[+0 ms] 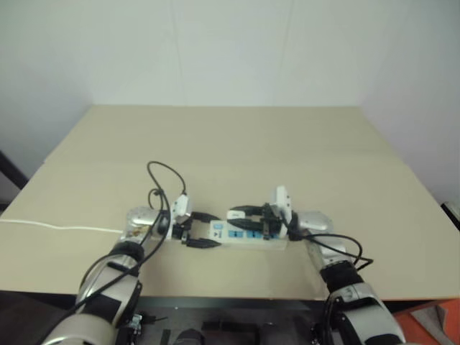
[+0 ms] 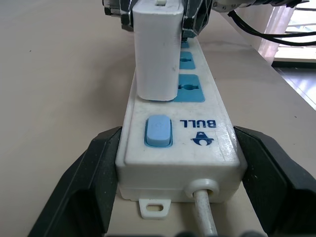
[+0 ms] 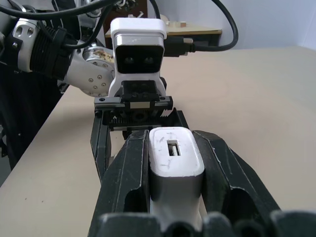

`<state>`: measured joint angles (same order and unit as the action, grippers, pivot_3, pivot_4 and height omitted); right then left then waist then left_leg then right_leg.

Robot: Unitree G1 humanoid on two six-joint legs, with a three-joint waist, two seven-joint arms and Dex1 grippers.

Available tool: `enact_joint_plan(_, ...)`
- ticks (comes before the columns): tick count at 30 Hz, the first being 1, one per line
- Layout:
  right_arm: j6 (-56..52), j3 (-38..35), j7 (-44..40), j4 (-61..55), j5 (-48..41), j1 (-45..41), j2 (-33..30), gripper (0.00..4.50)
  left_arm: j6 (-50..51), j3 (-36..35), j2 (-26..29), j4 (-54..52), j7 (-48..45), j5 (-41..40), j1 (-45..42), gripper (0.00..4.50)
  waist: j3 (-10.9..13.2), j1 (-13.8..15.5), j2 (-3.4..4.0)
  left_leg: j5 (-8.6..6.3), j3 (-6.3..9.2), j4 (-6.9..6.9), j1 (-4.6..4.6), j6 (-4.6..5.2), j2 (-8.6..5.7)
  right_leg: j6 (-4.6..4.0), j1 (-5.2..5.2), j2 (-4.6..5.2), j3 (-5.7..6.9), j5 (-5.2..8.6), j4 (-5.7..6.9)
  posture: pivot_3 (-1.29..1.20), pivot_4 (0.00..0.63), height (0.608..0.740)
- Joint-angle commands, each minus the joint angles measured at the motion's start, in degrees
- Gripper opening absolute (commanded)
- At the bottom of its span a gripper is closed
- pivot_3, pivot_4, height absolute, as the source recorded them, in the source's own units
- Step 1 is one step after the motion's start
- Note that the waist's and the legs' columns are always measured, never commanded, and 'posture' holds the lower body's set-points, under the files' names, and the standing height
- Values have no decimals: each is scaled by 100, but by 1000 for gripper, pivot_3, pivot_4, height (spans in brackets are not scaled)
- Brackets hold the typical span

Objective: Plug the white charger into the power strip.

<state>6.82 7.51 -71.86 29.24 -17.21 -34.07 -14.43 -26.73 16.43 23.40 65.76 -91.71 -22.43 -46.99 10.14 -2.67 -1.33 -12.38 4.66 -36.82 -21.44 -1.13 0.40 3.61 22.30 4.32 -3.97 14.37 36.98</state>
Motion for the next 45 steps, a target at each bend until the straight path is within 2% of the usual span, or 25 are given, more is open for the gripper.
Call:
enact_joint_plan(1, -195, -14, -37, 519, 21, 136, 70, 1131, 22, 170, 9, 57, -79, 170, 63, 3234, -4, 0, -2, 0, 0, 0, 1, 0, 0, 0, 0, 0, 0, 0, 0, 0, 150, 740)
enact_joint_plan(10, 269, -2, -315, 919, 96, 123, 70, 1131, 19, 162, 12, 83, -79, 186, 29, 3234, -11, -1, -7, -1, 0, 2, 4, 0, 1, 0, -3, -1, -1, 0, -1, 0, 150, 740)
enact_joint_plan(14, 786, 94, -347, 939, 238, 214, 103, 1131, -1, 160, 20, 100, -79, 203, 24, 3234, -13, -1, -7, -1, 0, 2, 4, 0, 1, 0, -3, -1, -1, 0, -1, 0, 150, 740)
enact_joint_plan(22, 518, 164, -333, 1147, 291, 17, 79, 1131, -7, 161, 24, 115, -79, 207, 28, 3234, -15, -4, -8, -1, 0, 2, 6, -1, 1, 0, -4, -1, -1, 0, -1, 0, 150, 740)
enact_joint_plan(31, 686, 159, -283, 1251, 396, -21, 82, 1131, 1, 149, 7, 121, -79, 206, 60, 3234, -28, -10, -10, -1, 0, 2, 8, -1, 2, 0, -5, -2, -1, 1, -1, 0, 150, 740)
enact_joint_plan(37, 193, 161, -279, 1263, 408, -84, 24, 1131, -17, 140, 2, 144, -79, 234, 55, 3234, -45, -19, -11, -1, 0, 2, 11, -1, 3, 0, -6, -3, -1, 1, 0, 0, 150, 740)
enact_joint_plan(45, 80, 160, -315, 1200, 429, -74, -30, 3799, -68, 115, 3, 183, -79, 283, 60, 3234, -64, -7, -25, -2, 0, 3, 11, -2, 3, 0, -9, -3, -1, 1, -3, 0, 150, 740)
